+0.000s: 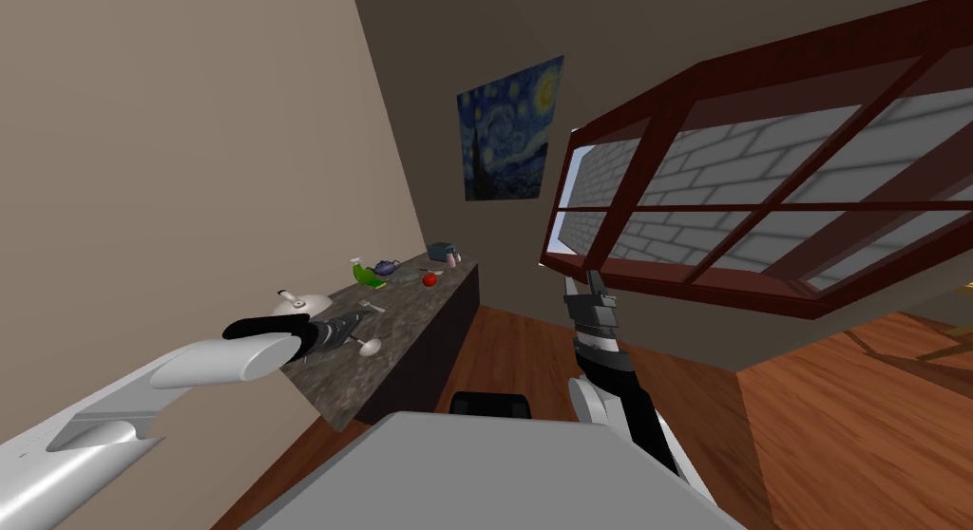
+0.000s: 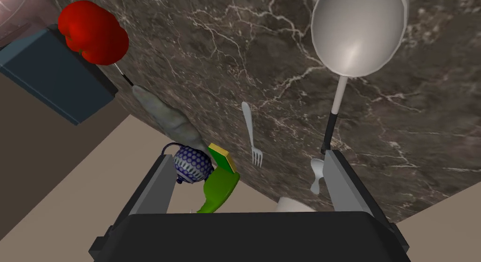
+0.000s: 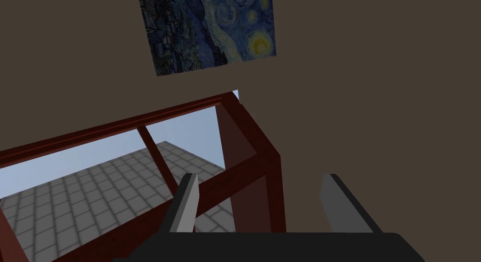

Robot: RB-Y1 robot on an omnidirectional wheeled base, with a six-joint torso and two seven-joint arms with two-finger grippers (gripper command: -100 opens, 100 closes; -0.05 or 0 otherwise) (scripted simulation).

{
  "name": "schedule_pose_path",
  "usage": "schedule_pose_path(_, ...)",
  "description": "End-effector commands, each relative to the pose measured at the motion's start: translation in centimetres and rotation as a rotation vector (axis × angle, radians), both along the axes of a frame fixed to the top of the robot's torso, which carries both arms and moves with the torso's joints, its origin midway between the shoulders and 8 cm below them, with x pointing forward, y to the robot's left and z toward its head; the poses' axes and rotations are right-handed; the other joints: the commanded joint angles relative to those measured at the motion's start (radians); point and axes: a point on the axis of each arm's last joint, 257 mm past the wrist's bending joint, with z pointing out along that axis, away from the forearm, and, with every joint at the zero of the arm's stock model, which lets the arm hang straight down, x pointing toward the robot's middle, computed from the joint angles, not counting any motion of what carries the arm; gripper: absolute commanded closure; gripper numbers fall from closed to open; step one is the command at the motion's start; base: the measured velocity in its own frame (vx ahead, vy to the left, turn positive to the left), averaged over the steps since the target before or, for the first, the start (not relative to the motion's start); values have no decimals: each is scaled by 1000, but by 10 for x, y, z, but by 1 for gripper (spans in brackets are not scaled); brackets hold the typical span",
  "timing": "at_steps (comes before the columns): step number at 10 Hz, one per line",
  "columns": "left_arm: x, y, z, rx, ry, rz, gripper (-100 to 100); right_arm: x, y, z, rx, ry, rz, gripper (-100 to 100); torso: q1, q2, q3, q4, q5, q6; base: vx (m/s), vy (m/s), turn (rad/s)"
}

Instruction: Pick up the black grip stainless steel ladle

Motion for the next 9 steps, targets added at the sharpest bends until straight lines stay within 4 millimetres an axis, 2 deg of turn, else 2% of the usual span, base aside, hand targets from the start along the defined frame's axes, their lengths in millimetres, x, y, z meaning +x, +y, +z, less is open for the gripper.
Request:
schedule_pose_path(1, -9, 3, -6, -8, 51, 8, -100, 0, 0, 0, 0, 0, 0, 0, 0, 0, 0, 0, 0, 0, 23, 28, -55)
schedule_pose_path(9, -45, 18, -27, -60, 286, 36, -100, 0, 0, 0, 0, 0, 0, 0, 1, -1, -1, 0, 0, -1, 29, 35, -54)
